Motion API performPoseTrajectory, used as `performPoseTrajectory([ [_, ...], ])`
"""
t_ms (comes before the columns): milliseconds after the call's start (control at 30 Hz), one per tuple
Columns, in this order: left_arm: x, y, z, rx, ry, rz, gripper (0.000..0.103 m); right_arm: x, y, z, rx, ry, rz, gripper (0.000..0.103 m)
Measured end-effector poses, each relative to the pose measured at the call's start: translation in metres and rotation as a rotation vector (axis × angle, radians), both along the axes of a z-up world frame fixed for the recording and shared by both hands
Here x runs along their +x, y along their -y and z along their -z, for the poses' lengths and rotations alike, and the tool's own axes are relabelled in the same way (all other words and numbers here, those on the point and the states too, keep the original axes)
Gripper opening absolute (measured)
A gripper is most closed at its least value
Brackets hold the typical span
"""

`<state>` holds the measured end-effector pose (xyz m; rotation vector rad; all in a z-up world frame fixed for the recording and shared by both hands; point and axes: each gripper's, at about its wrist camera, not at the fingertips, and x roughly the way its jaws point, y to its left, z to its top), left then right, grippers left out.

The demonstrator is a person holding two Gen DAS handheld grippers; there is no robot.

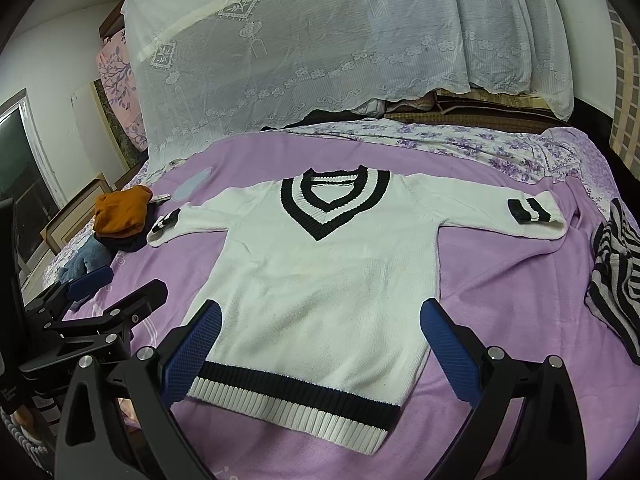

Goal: Fold small clothes

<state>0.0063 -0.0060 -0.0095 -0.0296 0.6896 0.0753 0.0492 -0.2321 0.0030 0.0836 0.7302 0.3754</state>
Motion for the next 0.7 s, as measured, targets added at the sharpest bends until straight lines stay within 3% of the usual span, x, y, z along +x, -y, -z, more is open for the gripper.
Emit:
performPoseTrajectory([
  [700, -0.0011, 0.0004, 0.0003, 0.000, -0.001, 0.000, 0.098, 0.0008, 0.0007, 0.0002, 0.001, -0.003, -0.001, 0.100],
])
